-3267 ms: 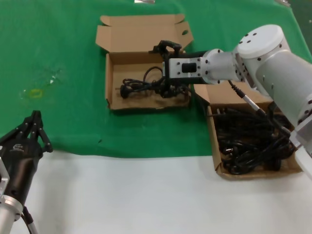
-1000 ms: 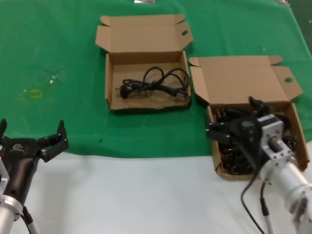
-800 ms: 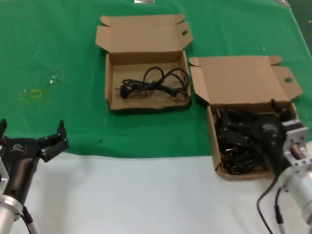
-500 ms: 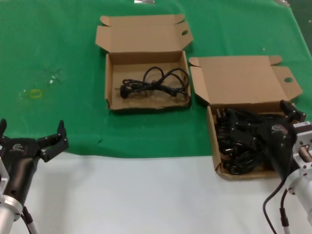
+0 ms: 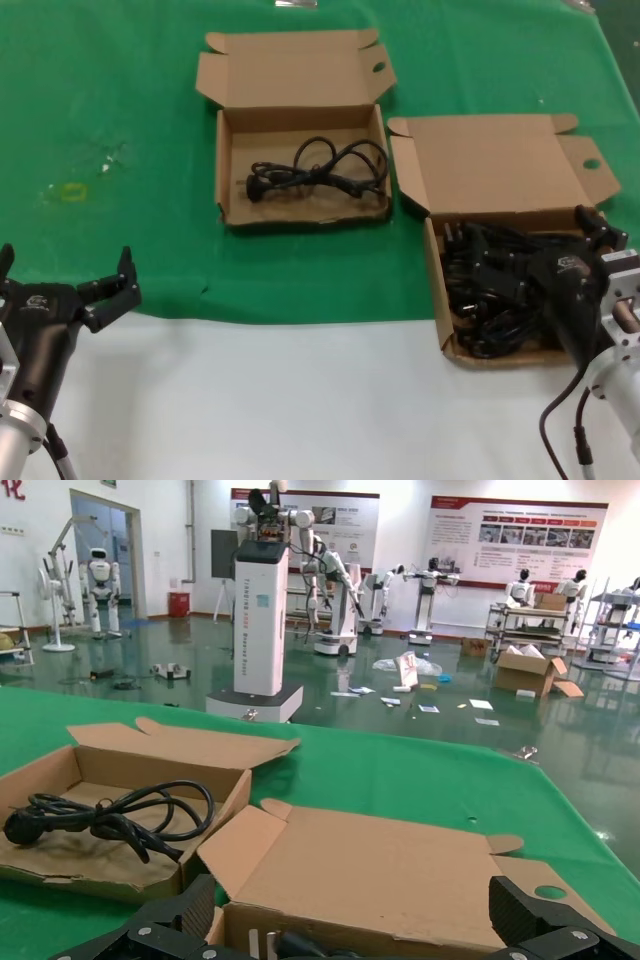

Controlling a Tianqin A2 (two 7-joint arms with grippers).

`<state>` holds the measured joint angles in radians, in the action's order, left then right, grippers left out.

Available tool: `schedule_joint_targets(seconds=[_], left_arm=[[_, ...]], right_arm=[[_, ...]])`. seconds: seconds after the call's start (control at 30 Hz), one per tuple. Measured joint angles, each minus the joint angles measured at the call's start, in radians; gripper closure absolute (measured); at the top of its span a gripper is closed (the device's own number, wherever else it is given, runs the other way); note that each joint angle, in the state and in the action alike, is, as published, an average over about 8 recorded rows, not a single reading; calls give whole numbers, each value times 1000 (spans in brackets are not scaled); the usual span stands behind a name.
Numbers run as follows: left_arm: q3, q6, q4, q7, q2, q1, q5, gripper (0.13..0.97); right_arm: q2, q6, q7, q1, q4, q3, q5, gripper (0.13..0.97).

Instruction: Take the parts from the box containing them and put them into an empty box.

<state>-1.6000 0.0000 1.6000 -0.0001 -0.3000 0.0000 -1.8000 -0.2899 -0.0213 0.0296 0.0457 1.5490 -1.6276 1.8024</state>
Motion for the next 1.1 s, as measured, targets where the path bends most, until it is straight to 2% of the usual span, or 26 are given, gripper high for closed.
schedule_joint_targets(seconds=[1.1], left_arm=[[0, 0, 0, 0, 0, 0, 0, 132]], right_arm=[[0, 0, 0, 0, 0, 0, 0, 129]])
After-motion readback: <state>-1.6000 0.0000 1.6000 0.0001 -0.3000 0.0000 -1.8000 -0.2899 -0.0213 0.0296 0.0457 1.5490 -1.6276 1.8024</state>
